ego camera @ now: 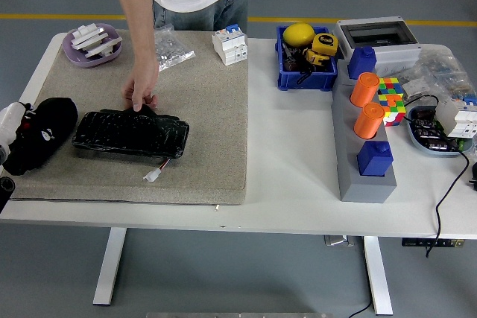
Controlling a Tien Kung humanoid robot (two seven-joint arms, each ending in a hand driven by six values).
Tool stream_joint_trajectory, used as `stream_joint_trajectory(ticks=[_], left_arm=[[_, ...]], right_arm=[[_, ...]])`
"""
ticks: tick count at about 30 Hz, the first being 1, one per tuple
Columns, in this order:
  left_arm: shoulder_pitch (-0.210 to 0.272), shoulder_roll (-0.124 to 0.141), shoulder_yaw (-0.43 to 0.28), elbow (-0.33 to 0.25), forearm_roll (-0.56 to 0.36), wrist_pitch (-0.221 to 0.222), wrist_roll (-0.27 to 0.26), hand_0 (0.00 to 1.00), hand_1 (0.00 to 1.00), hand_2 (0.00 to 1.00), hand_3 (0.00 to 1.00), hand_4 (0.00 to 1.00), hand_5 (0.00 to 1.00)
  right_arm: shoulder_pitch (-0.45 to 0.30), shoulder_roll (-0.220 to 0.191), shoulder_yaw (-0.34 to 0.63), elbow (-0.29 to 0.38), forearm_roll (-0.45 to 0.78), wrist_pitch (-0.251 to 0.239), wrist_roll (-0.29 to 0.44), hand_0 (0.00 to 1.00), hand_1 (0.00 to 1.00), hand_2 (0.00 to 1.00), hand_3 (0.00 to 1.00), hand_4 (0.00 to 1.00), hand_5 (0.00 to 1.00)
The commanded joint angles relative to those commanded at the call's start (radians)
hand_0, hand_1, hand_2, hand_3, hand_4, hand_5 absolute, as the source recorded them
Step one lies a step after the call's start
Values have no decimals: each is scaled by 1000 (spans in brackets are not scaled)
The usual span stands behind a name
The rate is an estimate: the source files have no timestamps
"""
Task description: Pick the rag up,wipe the panel,place it on the desk
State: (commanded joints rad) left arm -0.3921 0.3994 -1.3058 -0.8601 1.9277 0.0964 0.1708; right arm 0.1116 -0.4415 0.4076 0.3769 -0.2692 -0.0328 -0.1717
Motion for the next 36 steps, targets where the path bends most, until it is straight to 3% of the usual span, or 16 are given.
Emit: stream_joint_trajectory(ticks=[4, 9, 16, 26, 36], left_arm=[[18, 7, -45, -44, 39, 9, 12, 275, 229, 661, 568, 80, 2], [58, 14, -88, -159, 95, -2, 55, 274, 218, 651, 562, 88, 2], [101, 1, -62, -288, 140, -37, 113, 273, 212, 670, 566, 85, 2], [114, -26, -24, -324, 165, -40, 132, 272, 212, 668, 567, 90, 2], [116, -37, 6, -346, 193, -35, 149, 263, 209, 655, 561, 87, 2]], right_arm=[[-2, 0, -3, -2, 4, 1, -1, 746, 570, 667, 638, 998, 614], [-5, -2, -16, -5, 16, 3, -2, 747, 570, 667, 639, 998, 615], [-4, -3, -42, -9, 36, 5, 0, 746, 571, 668, 639, 998, 615], [-1, -6, -56, -12, 45, 4, 1, 746, 571, 668, 640, 998, 620], [-2, -7, -56, -12, 46, 5, 3, 746, 571, 668, 639, 998, 623]])
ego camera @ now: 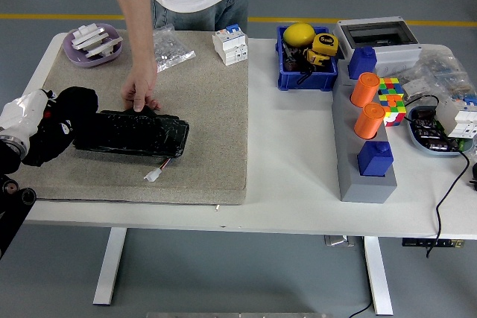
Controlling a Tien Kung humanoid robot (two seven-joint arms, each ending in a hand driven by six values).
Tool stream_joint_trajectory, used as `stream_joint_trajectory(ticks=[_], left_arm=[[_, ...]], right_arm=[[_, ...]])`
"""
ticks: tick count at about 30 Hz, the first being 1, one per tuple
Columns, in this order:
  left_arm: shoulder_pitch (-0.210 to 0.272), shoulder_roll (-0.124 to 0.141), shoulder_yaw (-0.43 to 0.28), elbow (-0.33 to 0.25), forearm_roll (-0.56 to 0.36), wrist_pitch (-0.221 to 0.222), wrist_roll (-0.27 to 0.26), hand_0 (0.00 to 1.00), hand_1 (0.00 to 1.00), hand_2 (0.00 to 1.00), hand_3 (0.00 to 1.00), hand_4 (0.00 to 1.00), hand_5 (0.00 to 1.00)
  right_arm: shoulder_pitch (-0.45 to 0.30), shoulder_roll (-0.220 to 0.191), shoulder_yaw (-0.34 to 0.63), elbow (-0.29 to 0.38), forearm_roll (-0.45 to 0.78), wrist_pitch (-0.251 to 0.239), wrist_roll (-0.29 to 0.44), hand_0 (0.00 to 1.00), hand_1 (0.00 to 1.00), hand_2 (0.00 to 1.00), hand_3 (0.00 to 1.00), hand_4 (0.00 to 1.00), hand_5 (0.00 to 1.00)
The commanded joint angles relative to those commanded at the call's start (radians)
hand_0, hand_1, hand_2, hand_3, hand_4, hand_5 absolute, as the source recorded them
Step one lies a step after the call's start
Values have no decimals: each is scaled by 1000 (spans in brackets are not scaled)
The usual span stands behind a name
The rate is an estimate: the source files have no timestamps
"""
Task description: Pick the rag up,wipe the panel,place it on the desk
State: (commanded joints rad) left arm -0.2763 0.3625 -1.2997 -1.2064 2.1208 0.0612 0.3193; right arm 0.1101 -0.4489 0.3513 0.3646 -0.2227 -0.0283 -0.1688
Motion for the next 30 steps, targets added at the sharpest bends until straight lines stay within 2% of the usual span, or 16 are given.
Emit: stream_joint_trajectory(ticks=[23, 30], left_arm=[[-16, -20, 168, -115, 25, 26, 65, 262, 209, 646, 554, 90, 2], [-30, -36, 190, -123, 19, 28, 74, 259, 210, 642, 553, 93, 2]], right_arm=[[6, -4, -3, 0, 0, 2, 0, 746, 571, 668, 638, 998, 623], [8, -5, -2, 0, -1, 2, 0, 745, 571, 667, 637, 998, 622]])
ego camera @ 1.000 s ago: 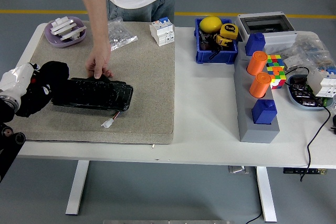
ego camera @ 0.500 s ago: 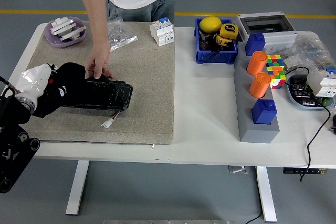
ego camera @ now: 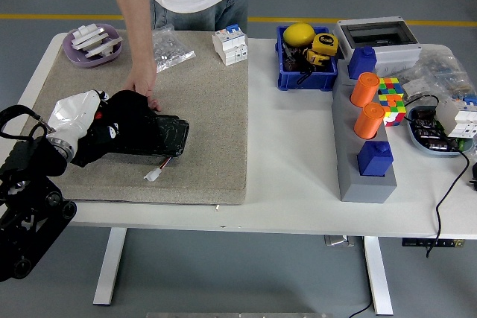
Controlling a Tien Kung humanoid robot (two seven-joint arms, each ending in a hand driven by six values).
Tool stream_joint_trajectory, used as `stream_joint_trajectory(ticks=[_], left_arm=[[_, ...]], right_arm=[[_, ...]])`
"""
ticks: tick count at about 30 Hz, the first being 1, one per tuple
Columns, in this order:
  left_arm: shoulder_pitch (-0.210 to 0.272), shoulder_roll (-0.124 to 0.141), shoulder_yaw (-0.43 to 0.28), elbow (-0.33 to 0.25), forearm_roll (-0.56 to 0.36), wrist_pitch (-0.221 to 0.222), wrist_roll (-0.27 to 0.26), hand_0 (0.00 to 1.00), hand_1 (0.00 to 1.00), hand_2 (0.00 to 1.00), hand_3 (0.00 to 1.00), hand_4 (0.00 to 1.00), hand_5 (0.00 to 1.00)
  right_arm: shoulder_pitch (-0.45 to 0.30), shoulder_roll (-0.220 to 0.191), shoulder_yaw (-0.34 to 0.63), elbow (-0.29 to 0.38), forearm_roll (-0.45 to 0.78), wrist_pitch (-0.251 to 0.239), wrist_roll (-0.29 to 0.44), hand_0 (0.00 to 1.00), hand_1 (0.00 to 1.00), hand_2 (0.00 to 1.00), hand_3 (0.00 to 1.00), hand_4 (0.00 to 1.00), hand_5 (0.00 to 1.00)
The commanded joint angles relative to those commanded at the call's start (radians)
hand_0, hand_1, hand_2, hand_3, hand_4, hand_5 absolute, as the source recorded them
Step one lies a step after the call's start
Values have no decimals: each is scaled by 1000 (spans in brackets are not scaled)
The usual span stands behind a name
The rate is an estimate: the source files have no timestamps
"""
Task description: Pick the rag up,wipe the panel,place it on the desk
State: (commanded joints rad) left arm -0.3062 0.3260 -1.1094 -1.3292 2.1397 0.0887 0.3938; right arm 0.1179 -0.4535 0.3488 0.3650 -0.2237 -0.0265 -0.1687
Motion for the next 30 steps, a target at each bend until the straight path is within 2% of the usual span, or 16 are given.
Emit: stream_joint_trajectory(ticks=[7, 13, 19, 30], left_arm=[[-14, -5, 41, -6, -11, -6, 3, 259, 210, 640, 553, 94, 2], [-28, -10, 99, -33, -21, -10, 7, 258, 210, 637, 552, 95, 2], [-40, -29, 126, -43, -26, -12, 11, 259, 211, 632, 554, 99, 2], [-59, -48, 187, -64, -32, -19, 22, 258, 214, 628, 553, 107, 2]], right_arm=[[0, -2, 0, 0, 1, 1, -1, 745, 570, 667, 637, 998, 622], [0, -2, 0, 0, 0, 1, -1, 744, 570, 667, 637, 998, 621], [2, -5, 3, 2, -4, 1, -1, 745, 570, 667, 636, 998, 620], [1, -6, 0, 1, 0, 3, -3, 743, 570, 667, 635, 998, 618]])
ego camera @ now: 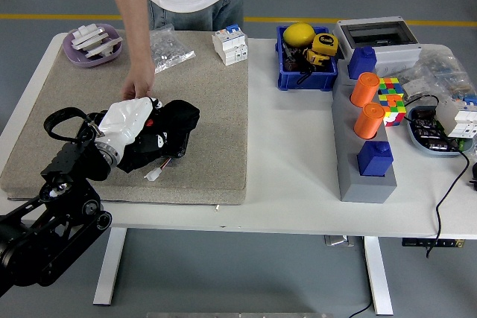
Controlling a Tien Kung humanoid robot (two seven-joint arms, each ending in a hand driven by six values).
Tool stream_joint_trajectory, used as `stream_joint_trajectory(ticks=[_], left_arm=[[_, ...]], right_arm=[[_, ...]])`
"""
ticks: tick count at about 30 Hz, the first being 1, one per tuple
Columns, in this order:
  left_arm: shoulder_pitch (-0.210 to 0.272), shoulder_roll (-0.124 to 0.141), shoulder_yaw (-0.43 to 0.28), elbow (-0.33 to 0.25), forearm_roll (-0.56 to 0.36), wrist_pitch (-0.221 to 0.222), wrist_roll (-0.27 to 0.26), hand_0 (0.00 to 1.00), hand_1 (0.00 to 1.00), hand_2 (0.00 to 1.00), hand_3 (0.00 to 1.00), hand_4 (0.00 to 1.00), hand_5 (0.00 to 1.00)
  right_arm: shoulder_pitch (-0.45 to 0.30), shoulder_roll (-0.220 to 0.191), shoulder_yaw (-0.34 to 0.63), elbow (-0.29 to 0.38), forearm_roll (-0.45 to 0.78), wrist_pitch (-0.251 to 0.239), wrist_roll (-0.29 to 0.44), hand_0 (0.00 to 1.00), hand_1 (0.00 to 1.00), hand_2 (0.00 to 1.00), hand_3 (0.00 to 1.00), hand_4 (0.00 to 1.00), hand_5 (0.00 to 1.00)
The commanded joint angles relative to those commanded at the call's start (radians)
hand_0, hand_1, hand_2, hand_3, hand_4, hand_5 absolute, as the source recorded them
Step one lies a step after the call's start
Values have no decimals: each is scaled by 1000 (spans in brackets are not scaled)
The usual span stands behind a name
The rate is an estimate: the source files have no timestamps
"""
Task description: Pick the rag up,wipe the panel,place it on the desk
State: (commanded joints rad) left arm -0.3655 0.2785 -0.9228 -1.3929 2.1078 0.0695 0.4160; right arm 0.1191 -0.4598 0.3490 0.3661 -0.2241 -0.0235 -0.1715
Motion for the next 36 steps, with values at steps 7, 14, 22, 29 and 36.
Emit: stream_joint_trajectory(ticks=[7, 14, 22, 29, 36], left_arm=[[-2, -8, 17, -2, -1, -1, 5, 258, 213, 626, 553, 106, 2], [1, -5, 2, 3, 10, 3, 14, 258, 212, 622, 551, 105, 2], [16, 8, -54, 30, 32, 19, 19, 259, 212, 617, 546, 102, 2], [29, 27, -110, 53, 48, 23, 28, 258, 211, 615, 544, 104, 2], [45, 39, -173, 79, 74, 18, 41, 252, 214, 611, 545, 122, 2]], right_arm=[[1, 3, 0, 1, -1, 0, 1, 743, 570, 667, 635, 998, 617], [2, 2, -1, 0, 1, 1, 0, 743, 570, 667, 634, 998, 615], [3, 1, 3, 1, -3, -1, 0, 743, 570, 667, 631, 998, 614], [3, 1, 5, 2, -5, -2, 0, 742, 570, 666, 632, 998, 613], [2, -1, 9, 3, -10, -3, 0, 741, 569, 666, 631, 998, 612]])
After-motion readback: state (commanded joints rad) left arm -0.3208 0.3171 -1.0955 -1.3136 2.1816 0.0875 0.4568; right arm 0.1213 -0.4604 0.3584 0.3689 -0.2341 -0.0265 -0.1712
